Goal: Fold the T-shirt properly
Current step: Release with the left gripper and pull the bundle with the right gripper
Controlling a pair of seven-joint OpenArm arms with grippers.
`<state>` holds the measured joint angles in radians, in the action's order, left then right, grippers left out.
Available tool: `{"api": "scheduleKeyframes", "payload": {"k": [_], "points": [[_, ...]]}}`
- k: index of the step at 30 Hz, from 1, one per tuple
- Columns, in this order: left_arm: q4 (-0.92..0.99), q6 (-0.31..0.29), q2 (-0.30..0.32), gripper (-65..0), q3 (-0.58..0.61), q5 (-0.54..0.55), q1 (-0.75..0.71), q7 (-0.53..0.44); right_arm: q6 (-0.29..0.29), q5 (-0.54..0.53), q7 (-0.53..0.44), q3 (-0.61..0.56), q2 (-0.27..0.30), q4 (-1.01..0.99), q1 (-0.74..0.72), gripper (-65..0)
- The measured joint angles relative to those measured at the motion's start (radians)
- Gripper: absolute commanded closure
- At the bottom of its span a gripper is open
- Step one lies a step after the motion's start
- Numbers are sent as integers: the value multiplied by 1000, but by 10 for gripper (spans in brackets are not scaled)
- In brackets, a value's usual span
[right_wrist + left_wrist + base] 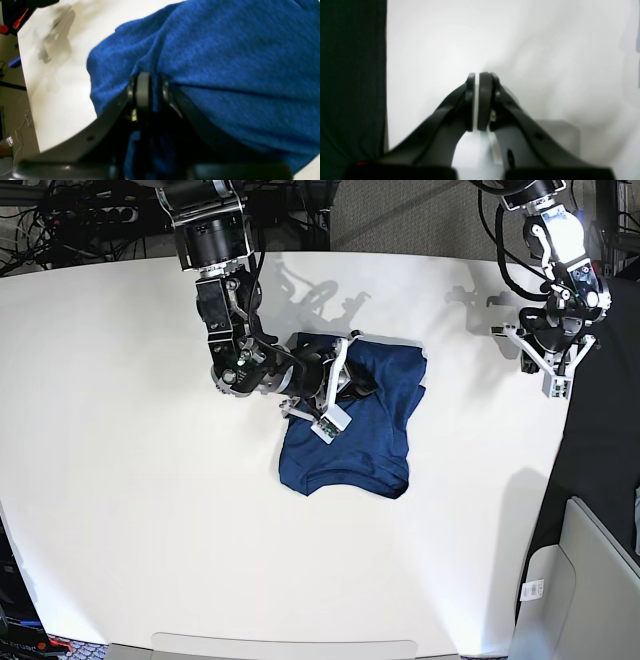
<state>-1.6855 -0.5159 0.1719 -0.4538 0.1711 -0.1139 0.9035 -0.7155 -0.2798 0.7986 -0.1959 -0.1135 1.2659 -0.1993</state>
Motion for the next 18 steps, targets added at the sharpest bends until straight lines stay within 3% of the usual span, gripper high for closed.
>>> {"api": "scheduleKeyframes", "payload": {"k": [18], "points": [[0,0,-19,-13,0,0,-3,0,-15,-20,-22,-5,52,8,2,-46]]}}
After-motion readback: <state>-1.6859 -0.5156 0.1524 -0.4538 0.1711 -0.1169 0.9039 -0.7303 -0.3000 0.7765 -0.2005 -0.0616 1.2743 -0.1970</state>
